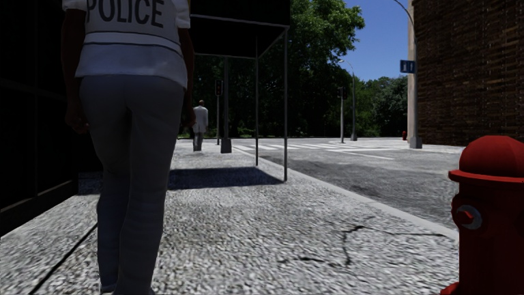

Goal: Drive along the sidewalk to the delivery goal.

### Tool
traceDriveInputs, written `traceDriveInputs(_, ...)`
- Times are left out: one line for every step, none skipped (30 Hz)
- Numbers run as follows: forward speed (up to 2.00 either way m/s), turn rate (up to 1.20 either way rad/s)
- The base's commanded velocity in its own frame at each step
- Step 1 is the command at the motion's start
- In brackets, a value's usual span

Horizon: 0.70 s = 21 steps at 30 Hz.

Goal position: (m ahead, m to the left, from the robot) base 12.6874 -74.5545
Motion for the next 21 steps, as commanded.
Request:
traceDriveInputs(0.86, 0.0)
traceDriveInputs(0.85, 0.0)
traceDriveInputs(0.85, 0.0)
traceDriveInputs(0.85, 0.0)
traceDriveInputs(0.85, 0.0)
traceDriveInputs(0.85, 0.0)
traceDriveInputs(0.85, 0.0)
traceDriveInputs(0.85, 0.0)
traceDriveInputs(0.85, 0.16)
traceDriveInputs(0.85, 0.16)
traceDriveInputs(0.85, 0.41)
traceDriveInputs(0.85, 0.56)
traceDriveInputs(0.85, 0.67)
traceDriveInputs(0.85, 0.7)
traceDriveInputs(0.85, 0.7)
traceDriveInputs(0.85, 0.7)
traceDriveInputs(0.85, 0.53)
traceDriveInputs(0.85, 0.29)
traceDriveInputs(0.85, 0.15)
traceDriveInputs(0.85, 0.08)
traceDriveInputs(0.85, 0.02)
